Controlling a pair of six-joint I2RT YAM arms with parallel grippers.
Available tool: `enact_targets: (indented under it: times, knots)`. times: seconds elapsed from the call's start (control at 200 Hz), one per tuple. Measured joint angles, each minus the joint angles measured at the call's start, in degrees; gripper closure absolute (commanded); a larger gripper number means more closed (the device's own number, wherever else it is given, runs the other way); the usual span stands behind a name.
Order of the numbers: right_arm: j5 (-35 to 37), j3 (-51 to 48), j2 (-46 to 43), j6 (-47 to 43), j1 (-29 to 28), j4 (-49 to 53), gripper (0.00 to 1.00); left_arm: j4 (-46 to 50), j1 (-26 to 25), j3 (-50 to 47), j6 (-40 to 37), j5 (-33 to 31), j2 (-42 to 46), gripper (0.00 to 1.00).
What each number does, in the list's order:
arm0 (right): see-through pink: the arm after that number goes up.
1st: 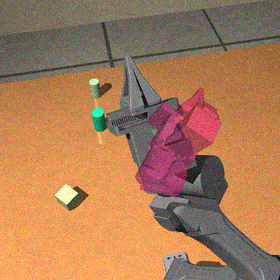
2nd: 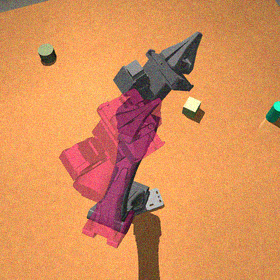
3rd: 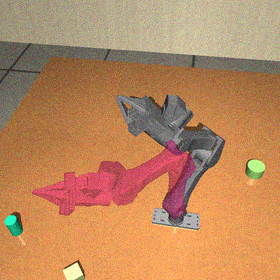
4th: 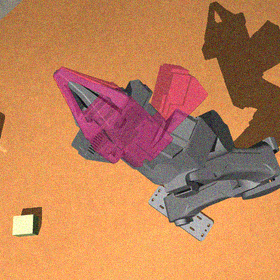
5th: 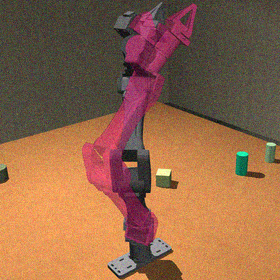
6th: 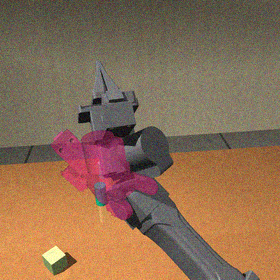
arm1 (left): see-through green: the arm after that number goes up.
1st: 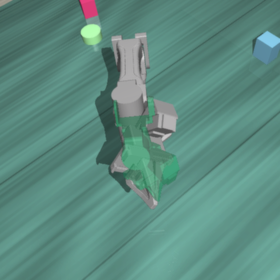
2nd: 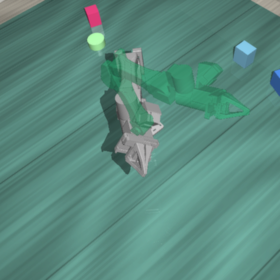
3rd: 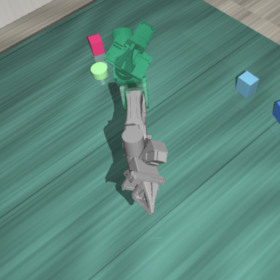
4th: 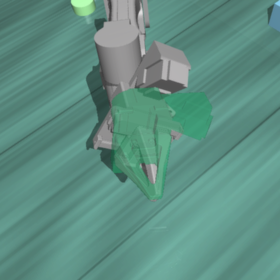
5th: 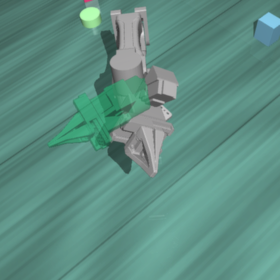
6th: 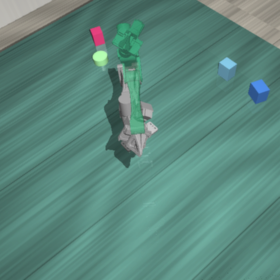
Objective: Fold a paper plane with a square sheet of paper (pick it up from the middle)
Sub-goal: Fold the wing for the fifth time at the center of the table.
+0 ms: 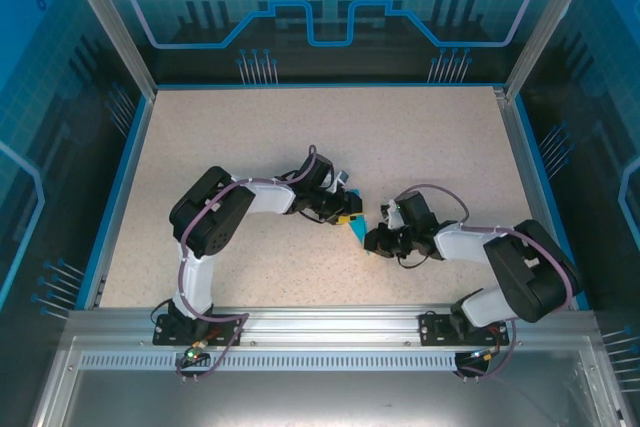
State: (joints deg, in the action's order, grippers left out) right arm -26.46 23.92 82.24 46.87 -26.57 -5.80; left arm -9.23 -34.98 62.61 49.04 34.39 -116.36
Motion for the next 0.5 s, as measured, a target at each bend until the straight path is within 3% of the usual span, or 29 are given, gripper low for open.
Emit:
enact_targets:
  times: [0.495]
  knots:
    - [1.1,1.3,-0.7,-4.5,0.0,6.9,0.89,0.6,0.0,0.7,-0.1,0.5,-0.5,0.59]
